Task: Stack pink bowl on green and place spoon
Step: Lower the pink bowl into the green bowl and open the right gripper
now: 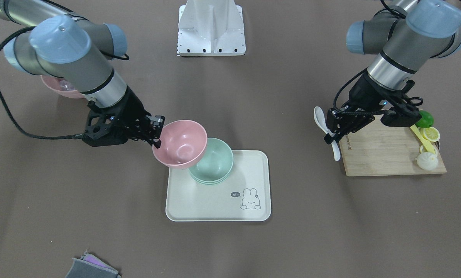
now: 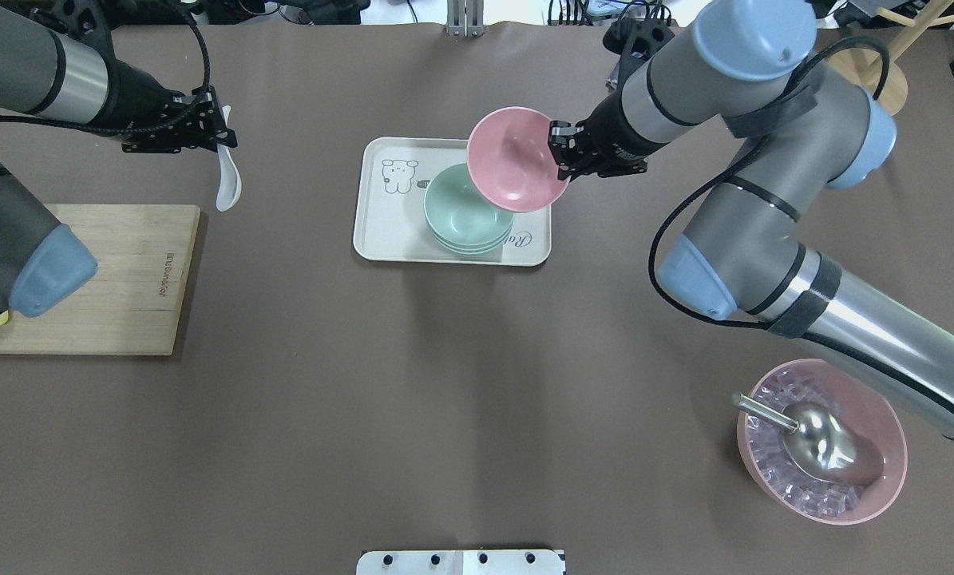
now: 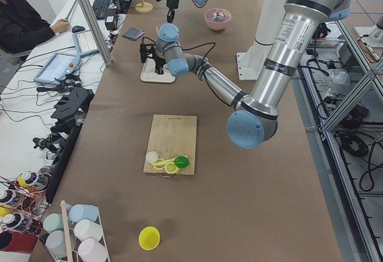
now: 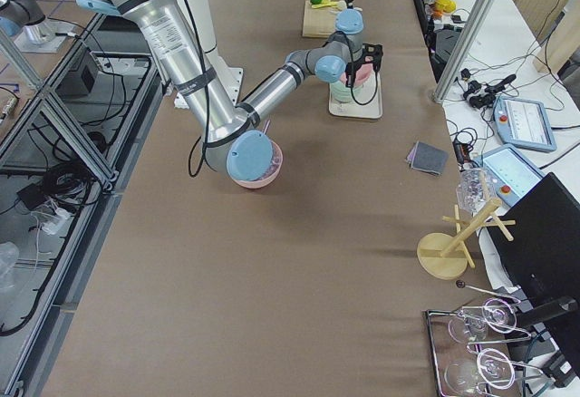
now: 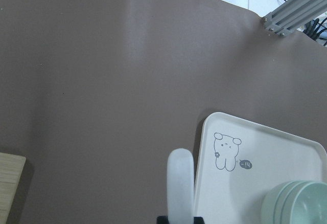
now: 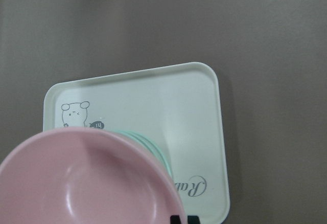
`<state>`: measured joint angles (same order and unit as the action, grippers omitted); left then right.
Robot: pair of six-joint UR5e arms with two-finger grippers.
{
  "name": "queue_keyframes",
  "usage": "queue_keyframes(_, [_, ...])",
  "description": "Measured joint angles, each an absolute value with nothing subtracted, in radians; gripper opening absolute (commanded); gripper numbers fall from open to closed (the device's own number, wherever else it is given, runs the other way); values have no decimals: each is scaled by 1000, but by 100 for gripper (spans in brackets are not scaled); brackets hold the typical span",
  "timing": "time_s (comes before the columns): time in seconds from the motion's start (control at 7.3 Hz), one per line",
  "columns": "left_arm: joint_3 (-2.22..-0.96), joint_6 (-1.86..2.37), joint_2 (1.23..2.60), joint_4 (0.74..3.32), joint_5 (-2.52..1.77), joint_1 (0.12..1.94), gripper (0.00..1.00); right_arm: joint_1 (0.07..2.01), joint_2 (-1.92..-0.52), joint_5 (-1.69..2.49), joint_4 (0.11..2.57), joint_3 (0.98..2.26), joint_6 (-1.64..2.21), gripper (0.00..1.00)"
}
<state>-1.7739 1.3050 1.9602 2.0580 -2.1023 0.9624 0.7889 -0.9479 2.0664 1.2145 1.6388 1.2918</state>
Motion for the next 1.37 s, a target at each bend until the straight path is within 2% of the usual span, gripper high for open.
queue_keyframes(0.41, [-1735, 1305, 1966, 2077, -2102, 962, 0, 745, -927, 2012, 1042, 1540, 1371, 0])
queue_keyframes(1.37, [-1684, 1303, 1965, 2140, -2102, 965, 0, 721, -882, 2005, 1031, 1467, 1368, 0])
